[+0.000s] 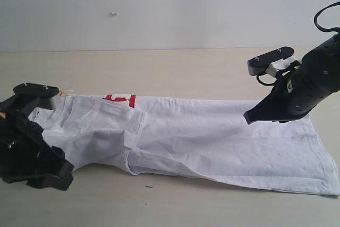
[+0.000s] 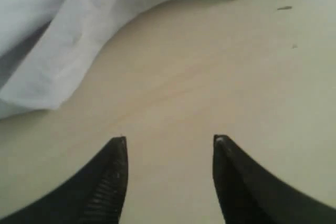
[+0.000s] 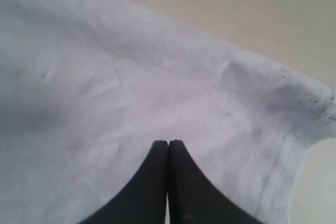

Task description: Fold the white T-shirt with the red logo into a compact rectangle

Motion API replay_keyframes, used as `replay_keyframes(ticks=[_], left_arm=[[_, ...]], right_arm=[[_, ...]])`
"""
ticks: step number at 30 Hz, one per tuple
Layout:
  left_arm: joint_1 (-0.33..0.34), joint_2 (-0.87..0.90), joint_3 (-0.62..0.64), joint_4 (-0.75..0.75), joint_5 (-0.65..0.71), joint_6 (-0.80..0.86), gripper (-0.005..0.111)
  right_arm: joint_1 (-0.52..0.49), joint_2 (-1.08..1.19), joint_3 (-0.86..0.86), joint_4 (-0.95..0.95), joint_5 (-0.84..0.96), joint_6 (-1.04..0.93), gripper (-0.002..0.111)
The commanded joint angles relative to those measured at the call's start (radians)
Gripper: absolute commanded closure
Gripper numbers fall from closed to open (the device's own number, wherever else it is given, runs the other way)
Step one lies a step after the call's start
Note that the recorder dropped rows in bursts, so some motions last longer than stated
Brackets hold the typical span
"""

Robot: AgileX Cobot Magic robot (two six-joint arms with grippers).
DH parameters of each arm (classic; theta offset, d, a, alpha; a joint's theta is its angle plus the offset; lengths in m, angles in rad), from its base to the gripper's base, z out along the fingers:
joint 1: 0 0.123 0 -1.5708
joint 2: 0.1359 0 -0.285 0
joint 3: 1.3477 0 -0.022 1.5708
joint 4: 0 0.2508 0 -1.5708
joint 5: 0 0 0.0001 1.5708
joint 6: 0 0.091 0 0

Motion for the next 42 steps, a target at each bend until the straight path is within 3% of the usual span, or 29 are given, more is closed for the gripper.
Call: replay_keyframes(ticks=[1,10,16,25,32,38,42], left_arm=[[0.003,-0.019,0.086,-0.014,-0.155,-0.027,0.057],[0.017,-0.002,0.134,-0.018,-0.328,-0.032,0.057],[0.075,0.081,0.134,-0.022,-0.317,-0.025,0.057],[0.075,0.094,0.134,-0.034,-0.345,-0.025,0.057],[0.075,0.094,0.134,-0.07,-0.194,-0.01,0.057],[0.075,0.094,0.134,-0.199,-0.293,0.113,0.057],[0.075,0.104,0.122,-0.215,-0.343,0.127,0.072]], right_arm=[[0.002,-0.01,0.001,0.007,-0.015,-0.006,0.108],[0.002,-0.01,0.001,0.023,-0.015,-0.008,0.108],[0.002,-0.01,0.001,0.025,-0.013,-0.008,0.108],[0.002,-0.01,0.001,0.025,-0.017,-0.008,0.108],[0.002,-0.01,0.001,0.025,-0.015,-0.008,0.108],[0.002,-0.01,0.001,0.025,-0.01,-0.008,0.108],[0.002,-0.01,0.001,0.025,-0.004,-0.008,0.108]])
